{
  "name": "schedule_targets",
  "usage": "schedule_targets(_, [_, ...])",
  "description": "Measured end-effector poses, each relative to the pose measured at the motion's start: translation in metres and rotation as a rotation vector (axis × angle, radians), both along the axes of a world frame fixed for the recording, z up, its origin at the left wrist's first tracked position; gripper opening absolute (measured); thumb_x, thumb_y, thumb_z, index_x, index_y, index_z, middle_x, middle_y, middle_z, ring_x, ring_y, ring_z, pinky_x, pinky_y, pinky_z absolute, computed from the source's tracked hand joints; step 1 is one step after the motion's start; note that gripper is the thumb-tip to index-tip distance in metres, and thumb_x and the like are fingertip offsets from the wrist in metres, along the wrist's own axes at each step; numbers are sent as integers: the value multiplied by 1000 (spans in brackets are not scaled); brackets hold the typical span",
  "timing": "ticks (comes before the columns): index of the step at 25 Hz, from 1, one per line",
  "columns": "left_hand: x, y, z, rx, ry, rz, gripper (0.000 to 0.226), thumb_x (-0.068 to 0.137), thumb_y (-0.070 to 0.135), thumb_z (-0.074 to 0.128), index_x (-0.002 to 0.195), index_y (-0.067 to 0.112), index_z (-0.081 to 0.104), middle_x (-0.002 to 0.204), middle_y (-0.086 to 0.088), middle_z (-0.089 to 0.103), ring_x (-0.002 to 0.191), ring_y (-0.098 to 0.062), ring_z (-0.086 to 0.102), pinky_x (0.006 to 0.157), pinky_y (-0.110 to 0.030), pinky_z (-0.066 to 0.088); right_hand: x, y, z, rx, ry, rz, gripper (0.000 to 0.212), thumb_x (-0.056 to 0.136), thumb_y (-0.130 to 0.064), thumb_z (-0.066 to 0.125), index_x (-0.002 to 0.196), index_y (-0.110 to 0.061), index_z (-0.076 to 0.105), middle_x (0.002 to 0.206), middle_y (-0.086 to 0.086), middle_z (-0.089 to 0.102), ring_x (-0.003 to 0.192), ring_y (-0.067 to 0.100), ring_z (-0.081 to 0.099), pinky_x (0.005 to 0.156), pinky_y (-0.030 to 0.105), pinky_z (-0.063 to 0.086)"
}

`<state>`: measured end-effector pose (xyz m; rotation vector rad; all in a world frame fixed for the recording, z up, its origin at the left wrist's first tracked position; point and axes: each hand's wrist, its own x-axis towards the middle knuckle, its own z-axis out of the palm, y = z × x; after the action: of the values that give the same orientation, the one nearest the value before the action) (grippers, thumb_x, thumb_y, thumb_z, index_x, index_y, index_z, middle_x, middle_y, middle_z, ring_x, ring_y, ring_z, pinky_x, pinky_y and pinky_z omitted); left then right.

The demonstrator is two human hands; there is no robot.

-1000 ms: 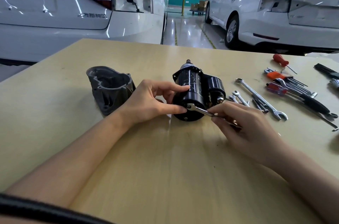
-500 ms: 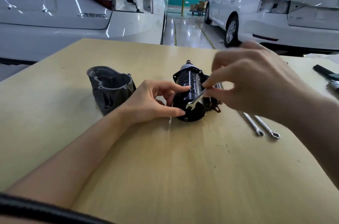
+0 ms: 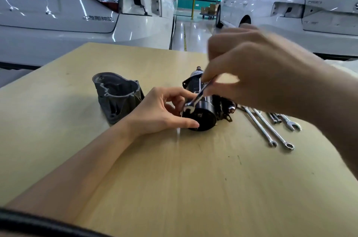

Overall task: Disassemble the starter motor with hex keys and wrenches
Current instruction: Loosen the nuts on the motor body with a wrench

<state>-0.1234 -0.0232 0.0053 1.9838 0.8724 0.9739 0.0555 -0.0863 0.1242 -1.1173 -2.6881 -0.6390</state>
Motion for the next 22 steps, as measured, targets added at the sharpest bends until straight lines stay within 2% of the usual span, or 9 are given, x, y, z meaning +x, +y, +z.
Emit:
schedule_targets(1, [0, 1, -1, -3, -4, -5, 46, 62, 13, 89, 104, 19, 72, 83, -26, 57, 73, -30, 56, 77, -54, 50, 14, -1, -4, -37, 135, -57, 15, 83, -34, 65, 87, -21, 72, 75, -12, 45, 73, 5, 41, 75, 21, 33])
schedule_targets(3, [-1, 3, -3, -4, -22, -15, 47, 61, 15, 89, 102, 28, 73, 77, -13, 53, 71, -22, 54, 76, -53, 51, 32, -5, -23, -192, 415, -142, 19, 82, -43, 62, 92, -28, 68, 71, -18, 48, 67, 0, 46, 64, 16, 33])
schedule_targets(5, [0, 4, -4, 7, -30, -34, 48, 59, 21, 90, 102, 35, 72, 75, -13, 51, 72, -17, 55, 77, -50, 52, 45, -10, -50, -296, 559, -153, 5, 85, -37, 62, 84, -32, 64, 62, -17, 51, 60, 1, 50, 55, 13, 34])
schedule_targets(6, [0, 5, -5, 16, -27, -34, 51, 58, 23, 90, 105, 35, 72, 76, -16, 51, 72, -17, 55, 77, -49, 52, 49, -12, -62, -313, 592, -174, 8, 86, -36, 61, 79, -32, 63, 58, -18, 52, 55, 2, 50, 52, 15, 35])
schedule_targets(8, [0, 8, -7, 30, -25, -18, 53, 58, 23, 91, 107, 33, 72, 77, -19, 52, 71, -16, 55, 77, -48, 52, 56, -15, -79, -291, 595, -203, 18, 86, -42, 57, 75, -31, 66, 56, -21, 53, 54, 0, 51, 51, 20, 39])
schedule_targets(11, [-1, 8, -9, 33, -22, -13, 51, 59, 25, 88, 106, 34, 71, 78, -19, 52, 71, -16, 54, 78, -48, 52, 57, -16, -86, -151, 531, -213, 24, 90, -49, 56, 78, -31, 68, 67, -23, 58, 60, -6, 52, 51, 26, 42])
schedule_targets(16, [-1, 7, -7, 23, -26, -18, 49, 60, 23, 87, 105, 34, 72, 81, -23, 52, 73, -18, 54, 79, -52, 52, 55, -14, -89, -35, 513, -153, 12, 86, -32, 63, 79, -25, 70, 69, -16, 60, 59, 9, 61, 47, 30, 48])
schedule_targets(19, [-2, 8, -8, 23, -42, -36, 48, 62, 19, 86, 105, 33, 72, 79, -23, 50, 73, -17, 52, 70, -42, 50, 54, -13, -92, -8, 516, -156, 10, 84, -29, 64, 78, -24, 70, 70, -16, 61, 57, 8, 61, 45, 29, 47])
schedule_targets(22, [-2, 10, -10, 15, -54, -41, 47, 63, 15, 85, 105, 32, 73, 76, -21, 48, 73, -16, 50, 69, -33, 46, 53, -12, -95, -3, 502, -146, 7, 84, -26, 66, 79, -22, 70, 70, -15, 61, 57, 7, 60, 45, 29, 47])
